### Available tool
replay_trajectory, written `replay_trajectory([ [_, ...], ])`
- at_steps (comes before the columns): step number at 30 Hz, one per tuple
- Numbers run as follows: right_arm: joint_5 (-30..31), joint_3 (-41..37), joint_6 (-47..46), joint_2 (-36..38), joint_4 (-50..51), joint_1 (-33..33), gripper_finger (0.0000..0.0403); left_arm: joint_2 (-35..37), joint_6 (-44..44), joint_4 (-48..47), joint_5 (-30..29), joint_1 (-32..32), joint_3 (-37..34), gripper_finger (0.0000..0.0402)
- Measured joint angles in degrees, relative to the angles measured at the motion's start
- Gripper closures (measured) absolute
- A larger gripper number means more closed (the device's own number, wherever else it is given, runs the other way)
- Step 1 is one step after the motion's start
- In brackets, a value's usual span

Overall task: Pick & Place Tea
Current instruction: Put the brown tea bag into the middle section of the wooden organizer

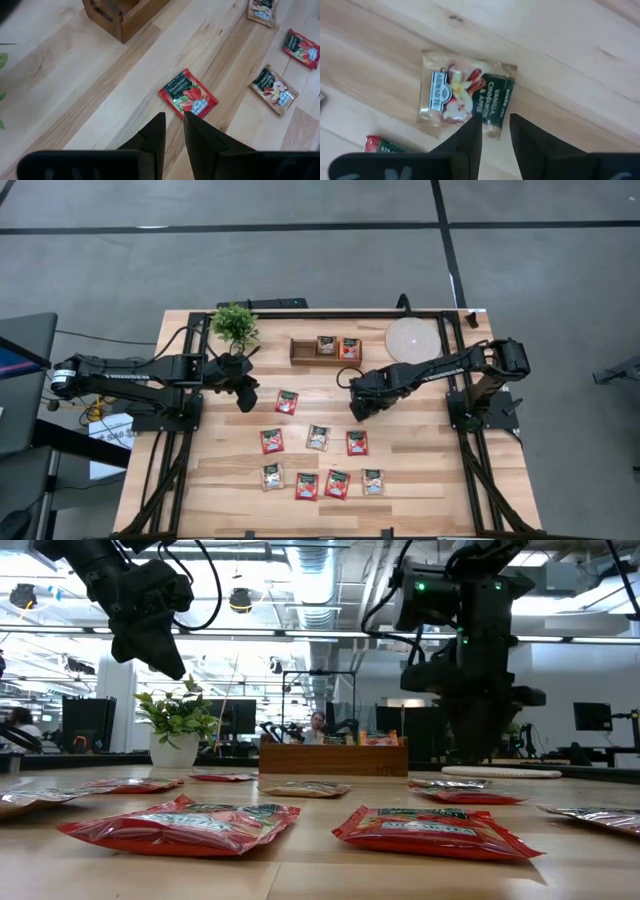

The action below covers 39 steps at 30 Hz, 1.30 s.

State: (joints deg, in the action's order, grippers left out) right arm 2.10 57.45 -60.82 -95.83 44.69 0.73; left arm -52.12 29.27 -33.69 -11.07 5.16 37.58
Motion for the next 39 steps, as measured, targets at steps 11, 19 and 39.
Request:
replay_trajectory([
  [11, 0.9, -3.2, -0.2, 0.0, -5.3, -0.1, 0.0310, 0.0, 0.3, 0.0, 0.0, 0.0, 0.0, 0.0342],
  [19, 0.9, -6.5, -1.1, 0.0, -5.6, -0.5, 0.0310, 0.0, 0.2, 0.0, 0.0, 0.0, 0.0, 0.0342],
  [39, 0.8, -7.0, 2.0, -0.1, -7.8, -0.8, 0.0331, 0.0, 0.2, 1.9, 0.0, 0.0, 0.0, 0.0342],
])
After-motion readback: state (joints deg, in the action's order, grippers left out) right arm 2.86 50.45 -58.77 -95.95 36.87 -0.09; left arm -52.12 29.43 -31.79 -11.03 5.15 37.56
